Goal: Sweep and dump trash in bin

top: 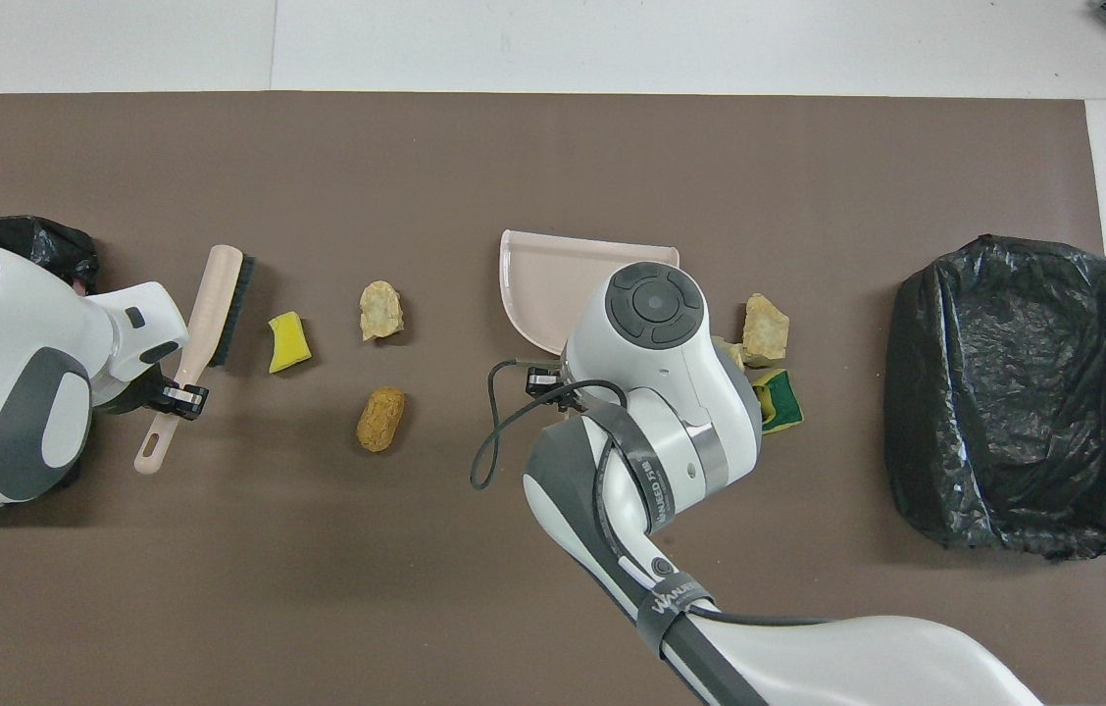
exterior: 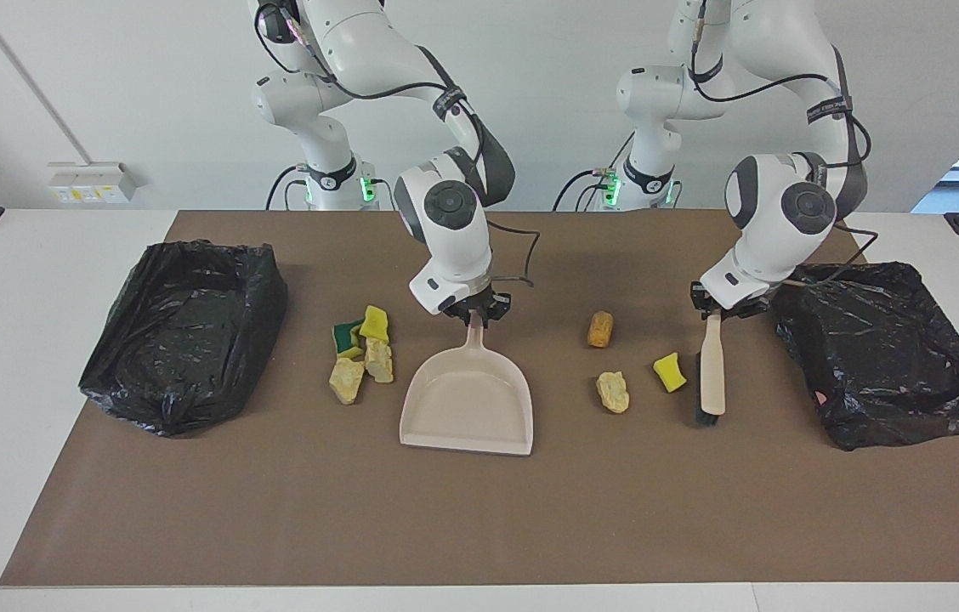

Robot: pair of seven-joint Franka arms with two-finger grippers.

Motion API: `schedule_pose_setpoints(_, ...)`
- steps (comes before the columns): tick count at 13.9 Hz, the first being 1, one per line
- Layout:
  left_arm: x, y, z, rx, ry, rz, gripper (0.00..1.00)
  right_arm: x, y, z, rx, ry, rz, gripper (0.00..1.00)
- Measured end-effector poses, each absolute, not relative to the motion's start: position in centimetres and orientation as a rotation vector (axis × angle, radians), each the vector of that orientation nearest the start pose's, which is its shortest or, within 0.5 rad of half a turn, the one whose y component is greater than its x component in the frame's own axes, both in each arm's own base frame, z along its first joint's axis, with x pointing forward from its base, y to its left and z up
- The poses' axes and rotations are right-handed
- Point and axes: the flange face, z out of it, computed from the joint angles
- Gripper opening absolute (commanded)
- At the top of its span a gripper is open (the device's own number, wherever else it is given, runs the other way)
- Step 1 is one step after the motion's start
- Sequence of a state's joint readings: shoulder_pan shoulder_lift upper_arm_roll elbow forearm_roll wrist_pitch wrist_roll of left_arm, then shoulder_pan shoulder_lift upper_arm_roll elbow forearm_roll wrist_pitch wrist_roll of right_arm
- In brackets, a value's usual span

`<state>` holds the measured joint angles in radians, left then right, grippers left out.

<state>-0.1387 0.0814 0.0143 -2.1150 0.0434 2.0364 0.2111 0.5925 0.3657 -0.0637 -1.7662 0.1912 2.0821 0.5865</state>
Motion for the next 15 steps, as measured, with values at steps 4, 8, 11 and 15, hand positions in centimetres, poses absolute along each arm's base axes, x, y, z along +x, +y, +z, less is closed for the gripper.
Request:
schedule_pose_setpoints(4,52.5,-10.1,35.9,-3.009,0.769,0.267,0.00,55.5,30.7,40.8,-3.030,0.008,0.158,0.00)
schedule_pose_setpoints(8,51.7,-12.0,35.5,-2.950,1.000,0.296,0.00,53.6,25.8,48.1,-2.987,-0.382,0.224,0.00)
schedule_pose_setpoints(11,50.4,-13.9,35.5,-2.917,1.081,0.371,0.00,52.4,23.8,49.4,-2.955,-0.783,0.259,0.00)
schedule_pose_setpoints(15,49.4,-13.9,38.5,-2.934,0.999,0.371,0.00,52.5,21.5,47.2,-2.810,-1.422,0.324,0.00)
